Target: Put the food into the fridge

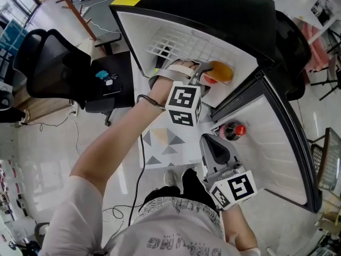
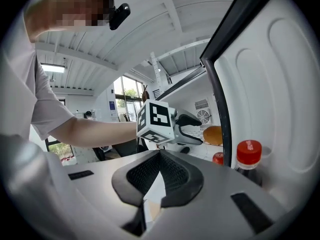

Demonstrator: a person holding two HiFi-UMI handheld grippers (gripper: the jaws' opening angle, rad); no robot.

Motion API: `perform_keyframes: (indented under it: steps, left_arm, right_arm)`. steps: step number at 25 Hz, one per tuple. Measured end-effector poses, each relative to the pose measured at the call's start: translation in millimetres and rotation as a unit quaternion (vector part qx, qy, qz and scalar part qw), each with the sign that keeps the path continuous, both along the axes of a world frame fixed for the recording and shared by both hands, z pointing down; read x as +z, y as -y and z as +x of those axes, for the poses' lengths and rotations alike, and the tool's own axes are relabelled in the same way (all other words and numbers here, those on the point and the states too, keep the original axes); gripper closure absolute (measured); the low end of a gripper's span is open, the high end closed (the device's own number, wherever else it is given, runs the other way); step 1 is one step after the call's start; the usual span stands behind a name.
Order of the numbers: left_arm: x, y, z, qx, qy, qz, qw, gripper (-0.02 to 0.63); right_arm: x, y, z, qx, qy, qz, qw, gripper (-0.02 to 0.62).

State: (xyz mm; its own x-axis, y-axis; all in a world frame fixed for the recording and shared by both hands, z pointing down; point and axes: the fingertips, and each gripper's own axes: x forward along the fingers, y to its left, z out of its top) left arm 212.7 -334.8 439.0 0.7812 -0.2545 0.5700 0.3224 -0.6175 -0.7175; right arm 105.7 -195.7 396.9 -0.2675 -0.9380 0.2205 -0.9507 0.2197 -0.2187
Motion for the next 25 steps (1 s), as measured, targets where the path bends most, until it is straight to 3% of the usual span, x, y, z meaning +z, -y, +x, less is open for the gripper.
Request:
perform_keyframes:
  steps: [5, 14, 18, 21, 25]
  left_arm:
    - [-16.0, -8.9, -22.4, -0.021, -0.041, -0.014, 0.9988, 0.443]
    - [-28.7, -24.9, -54.5, -0.056, -0.069, -0.023, 0.9957, 0.575]
    - [-36.7, -39.1, -70.8, -0.078, -0.098, -0.067, 0.9898, 0.598]
    - [-42.9, -57.8, -85.0, -0.090, -0.128, -0.114, 0.9811, 0.598]
    - [-46.1, -79.0, -103.4, -0.105, -0.160, -0.147, 0.9705, 0.600]
  right_arm:
    - [-11.1, -7.2, 3.9, 0.014, -0.008, 0.011, 1.000, 0.594]
    - [-27.4, -20.5, 5.1, 0.029, -0.022, 0.028, 0.999, 0.594]
    - [-33.0, -27.4, 5.2, 0.034, -0.025, 0.032, 0.999, 0.594]
    - [-36.5, -33.0, 5.0, 0.037, -0.028, 0.036, 0.998, 0.594]
    - [-40.9, -38.6, 4.8, 0.037, -0.033, 0.042, 0.998, 0.594]
